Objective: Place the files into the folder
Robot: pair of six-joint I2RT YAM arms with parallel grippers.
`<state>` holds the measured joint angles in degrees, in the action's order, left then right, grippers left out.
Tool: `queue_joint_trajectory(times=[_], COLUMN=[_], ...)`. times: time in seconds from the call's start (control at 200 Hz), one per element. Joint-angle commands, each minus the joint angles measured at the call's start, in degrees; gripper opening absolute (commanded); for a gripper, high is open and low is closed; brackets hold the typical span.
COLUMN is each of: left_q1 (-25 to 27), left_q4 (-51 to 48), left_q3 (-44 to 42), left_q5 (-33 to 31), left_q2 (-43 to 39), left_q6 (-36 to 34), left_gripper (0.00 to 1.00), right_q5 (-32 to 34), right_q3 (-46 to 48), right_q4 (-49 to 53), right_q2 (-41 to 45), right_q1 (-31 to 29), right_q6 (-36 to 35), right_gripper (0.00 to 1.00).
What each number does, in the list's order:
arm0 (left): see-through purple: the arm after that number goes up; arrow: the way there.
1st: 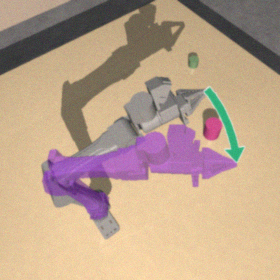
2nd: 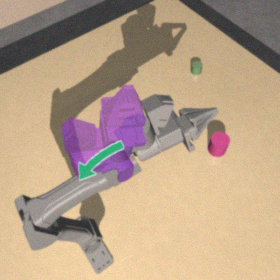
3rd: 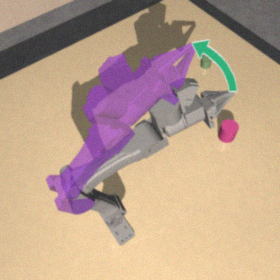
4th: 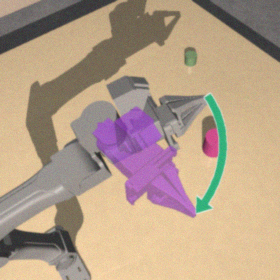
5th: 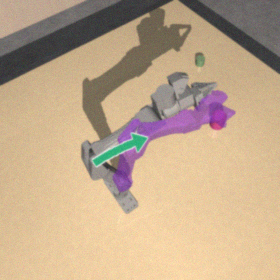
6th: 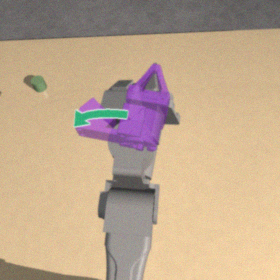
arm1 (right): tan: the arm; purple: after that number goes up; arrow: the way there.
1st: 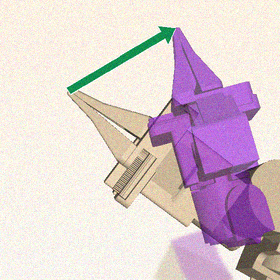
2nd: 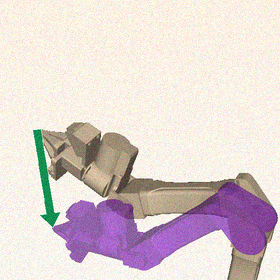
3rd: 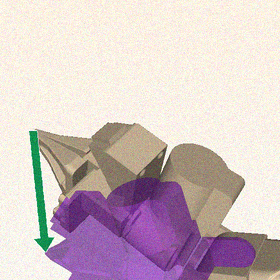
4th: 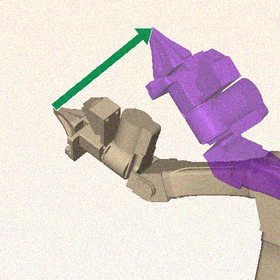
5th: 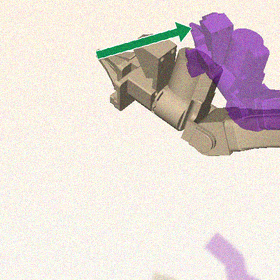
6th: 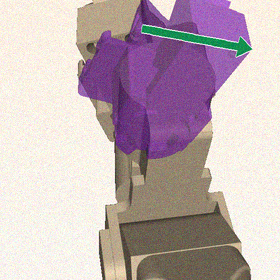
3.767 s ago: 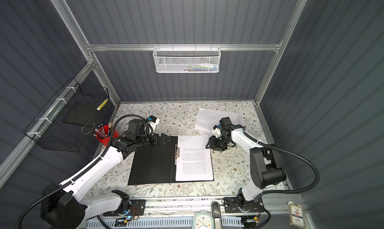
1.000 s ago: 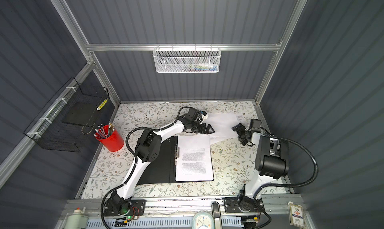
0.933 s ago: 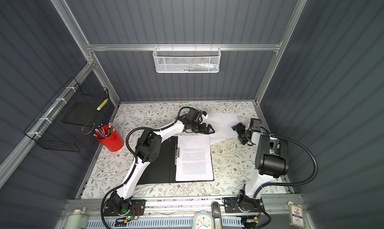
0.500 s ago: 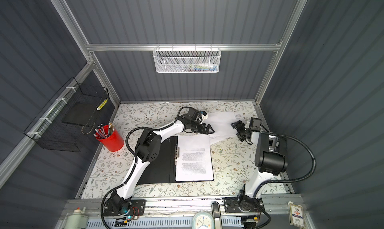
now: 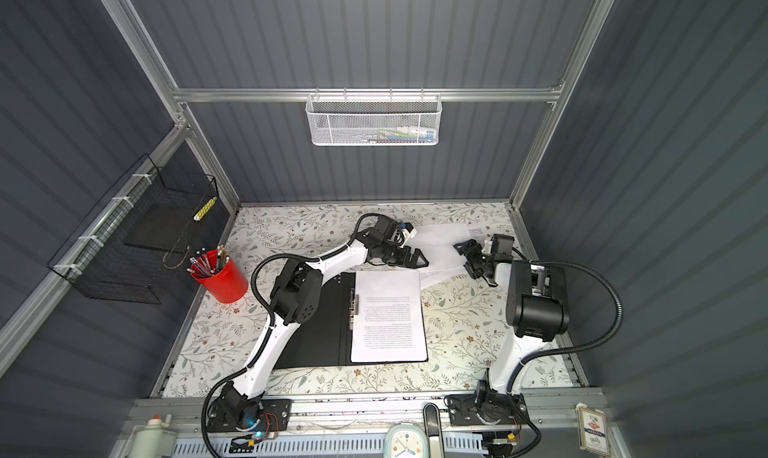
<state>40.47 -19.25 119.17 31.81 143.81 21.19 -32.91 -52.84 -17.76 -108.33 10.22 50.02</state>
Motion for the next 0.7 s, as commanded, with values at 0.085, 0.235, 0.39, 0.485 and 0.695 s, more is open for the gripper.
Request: queue_joint_trajectory(times=[0.085,0.235,0.39,0.485,0.695], left_q1=[0.1,0.1,0.1,0.1,0.0], left_q4=[-4.8,-4.6,-4.2,-4.0,-3.6], left_q3=[-1.7,-1.6,-1.6,-1.6,-1.7], left_q5=[0.6,0.8,1.0,1.0,1.5], left_q2=[1.9,2.1,2.2,2.2,2.0], left_q6=[0.1,0.3,0.8,1.1,1.4], left_gripper=[1.00,1.00,1.00,1.00,1.00], right_q5=[2.2,5.8,10.0,14.1,21.0], right_q3=[0.5,2.4,3.7,6.2,10.0], right_q4=[-5.4,-8.7,-11.5,-14.4,-18.7], right_q2=[-0.4,0.3,0.3,0.7,1.7], right_q1=[-3.5,-6.1,-9.1,-10.6,-12.7], right_q6=[7.3,13.0,18.1,22.2,26.9], right_gripper=[0.76,0.69,0.62,0.58,0.49])
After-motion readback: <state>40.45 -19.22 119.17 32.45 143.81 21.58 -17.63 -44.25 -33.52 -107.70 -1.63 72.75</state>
